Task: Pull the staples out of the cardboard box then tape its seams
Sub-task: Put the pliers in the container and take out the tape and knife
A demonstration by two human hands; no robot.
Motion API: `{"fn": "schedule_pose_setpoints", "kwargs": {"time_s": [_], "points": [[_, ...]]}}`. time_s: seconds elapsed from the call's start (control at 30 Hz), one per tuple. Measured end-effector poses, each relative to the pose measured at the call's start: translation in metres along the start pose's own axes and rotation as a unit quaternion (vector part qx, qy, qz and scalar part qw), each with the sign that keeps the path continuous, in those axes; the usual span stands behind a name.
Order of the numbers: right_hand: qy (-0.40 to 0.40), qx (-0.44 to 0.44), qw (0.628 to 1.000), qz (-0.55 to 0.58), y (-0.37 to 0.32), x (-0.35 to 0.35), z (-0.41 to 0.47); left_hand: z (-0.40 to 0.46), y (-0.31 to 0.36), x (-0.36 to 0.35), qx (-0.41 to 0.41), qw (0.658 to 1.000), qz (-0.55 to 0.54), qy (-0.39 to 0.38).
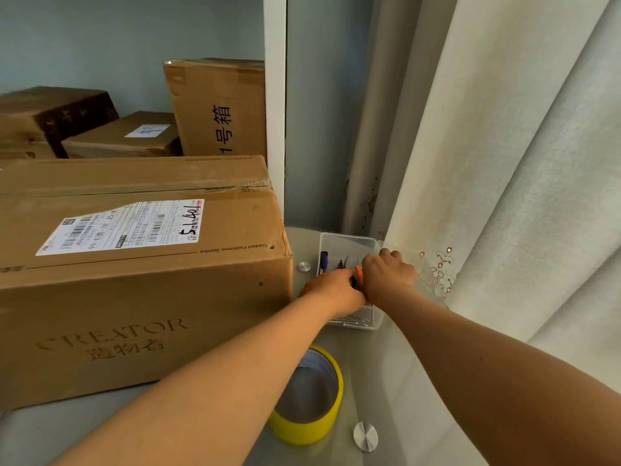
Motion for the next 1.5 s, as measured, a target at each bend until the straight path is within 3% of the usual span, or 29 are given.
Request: {"fn": "schedule_pose_setpoints", "kwargs": {"time_s": [0.13, 0.27, 0.37, 0.5, 0.6, 0.73, 0.9, 1.03, 1.17, 1.37, 1.5], "points": [[0.003, -0.024, 0.998, 0.060, 0.000, -0.003, 0.008, 0.003, -0.004, -0.004, -0.003, 1.000, -0.029, -0.008], [0.059, -0.053, 0.984, 0.160, 0.011, 0.004, 0.006, 0.001, -0.002, -0.002, -0.046, 0.998, -0.022, -0.046], [0.102, -0.093, 0.941, 0.308, 0.020, 0.014, 0.003, -0.002, -0.002, -0.005, -0.063, 0.995, 0.036, -0.074], [0.122, -0.110, 0.890, 0.425, 0.027, 0.028, 0.002, -0.003, 0.001, -0.011, -0.031, 0.997, 0.075, -0.002], [0.108, -0.134, 0.877, 0.449, 0.033, 0.028, -0.005, -0.004, 0.006, -0.015, -0.014, 0.997, 0.067, 0.039], [0.078, -0.154, 0.874, 0.453, 0.042, 0.015, -0.010, -0.011, 0.017, -0.013, -0.015, 0.991, 0.130, 0.035], [0.130, -0.122, 0.877, 0.446, 0.033, 0.025, -0.024, -0.028, 0.012, 0.006, 0.011, 0.993, 0.116, 0.020], [0.169, -0.089, 0.877, 0.440, 0.028, 0.039, -0.046, -0.049, 0.017, 0.011, -0.019, 0.988, 0.150, 0.037], [0.146, -0.091, 0.881, 0.440, 0.030, 0.042, -0.081, -0.084, 0.028, 0.026, -0.067, 0.966, 0.221, 0.118], [0.106, -0.126, 0.866, 0.473, 0.029, 0.018, -0.140, -0.152, 0.030, 0.065, -0.151, 0.897, 0.272, 0.313], [0.093, -0.166, 0.857, 0.479, 0.022, -0.017, -0.172, -0.180, 0.005, 0.077, -0.129, 0.867, 0.289, 0.384]]}}
Point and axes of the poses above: each hand's wrist, its own z-axis towards the middle knuckle, its own x-axis out of the back of the hand, y = z × x, the point moved 4 cm from there along z, towards the middle knuckle, and after that the axes turned 13 degrees about z, right-handed, at the moved point
